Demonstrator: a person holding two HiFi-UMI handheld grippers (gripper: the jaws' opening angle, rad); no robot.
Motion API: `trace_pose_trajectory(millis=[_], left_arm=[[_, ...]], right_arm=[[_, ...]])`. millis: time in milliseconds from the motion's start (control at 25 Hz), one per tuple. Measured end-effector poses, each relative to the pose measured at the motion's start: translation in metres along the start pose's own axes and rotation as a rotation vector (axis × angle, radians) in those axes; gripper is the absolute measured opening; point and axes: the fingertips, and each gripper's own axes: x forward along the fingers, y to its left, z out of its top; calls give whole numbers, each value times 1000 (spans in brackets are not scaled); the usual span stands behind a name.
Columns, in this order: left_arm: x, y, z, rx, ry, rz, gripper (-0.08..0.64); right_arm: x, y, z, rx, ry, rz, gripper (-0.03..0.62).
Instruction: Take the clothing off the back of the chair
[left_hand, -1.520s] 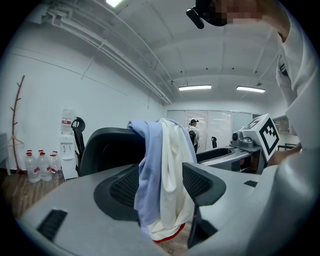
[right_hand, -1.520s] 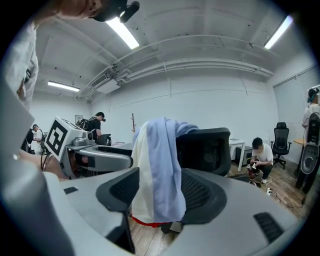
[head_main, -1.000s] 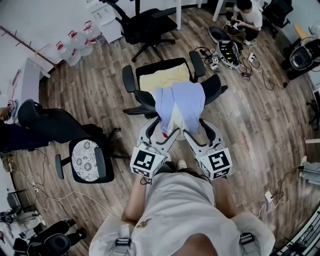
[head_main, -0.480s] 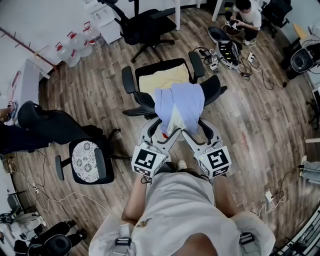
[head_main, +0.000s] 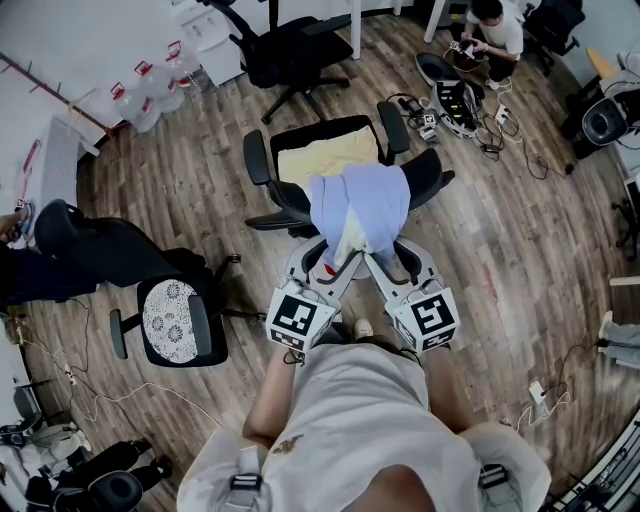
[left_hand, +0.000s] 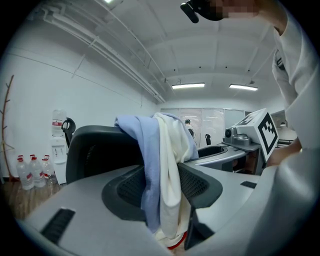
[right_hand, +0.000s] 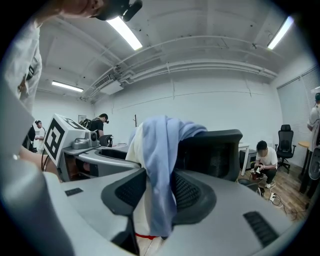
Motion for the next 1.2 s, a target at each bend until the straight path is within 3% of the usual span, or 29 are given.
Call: trace_pose_trajectory(millis=[640,1200], left_arm=[[-3,-10,7,7,-17,-13,110],[-12,-21,20,29,-42,-7,87]], right_arm=[[-1,11,12,-7,-47,14,94],[-12,19,25,-33,-91,39,71]])
